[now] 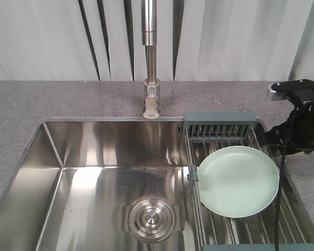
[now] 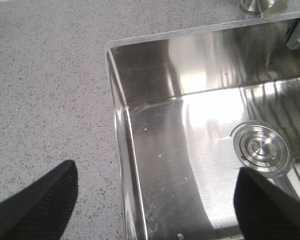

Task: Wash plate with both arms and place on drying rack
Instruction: 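Open the right gripper and lift it away from the plate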

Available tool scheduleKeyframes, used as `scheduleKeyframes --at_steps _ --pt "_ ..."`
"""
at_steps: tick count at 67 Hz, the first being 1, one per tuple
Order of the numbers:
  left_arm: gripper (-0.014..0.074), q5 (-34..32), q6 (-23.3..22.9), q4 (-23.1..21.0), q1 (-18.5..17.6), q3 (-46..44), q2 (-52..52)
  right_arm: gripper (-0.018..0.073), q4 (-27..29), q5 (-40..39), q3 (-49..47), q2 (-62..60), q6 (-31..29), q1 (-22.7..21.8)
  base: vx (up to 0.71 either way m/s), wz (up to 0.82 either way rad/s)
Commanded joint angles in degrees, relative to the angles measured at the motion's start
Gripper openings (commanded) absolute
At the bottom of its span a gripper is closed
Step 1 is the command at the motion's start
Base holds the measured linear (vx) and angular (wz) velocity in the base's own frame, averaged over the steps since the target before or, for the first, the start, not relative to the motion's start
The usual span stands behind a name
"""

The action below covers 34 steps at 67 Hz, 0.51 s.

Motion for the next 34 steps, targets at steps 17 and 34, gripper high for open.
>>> scheduleKeyframes --at_steps 17,34 --pt "0.0585 -3.22 -0.65 -0.13 0.06 -1.51 0.23 0.0321 5.86 5.24 -1.49 -15.48 -2.66 -0.05 0.0 0.0" --pt "0.0585 -3.22 -0.65 -0.13 0.06 -1.51 0.23 0.0321 4.9 1.18 11.41 -28.63 -2.07 -0.05 0.0 0.0"
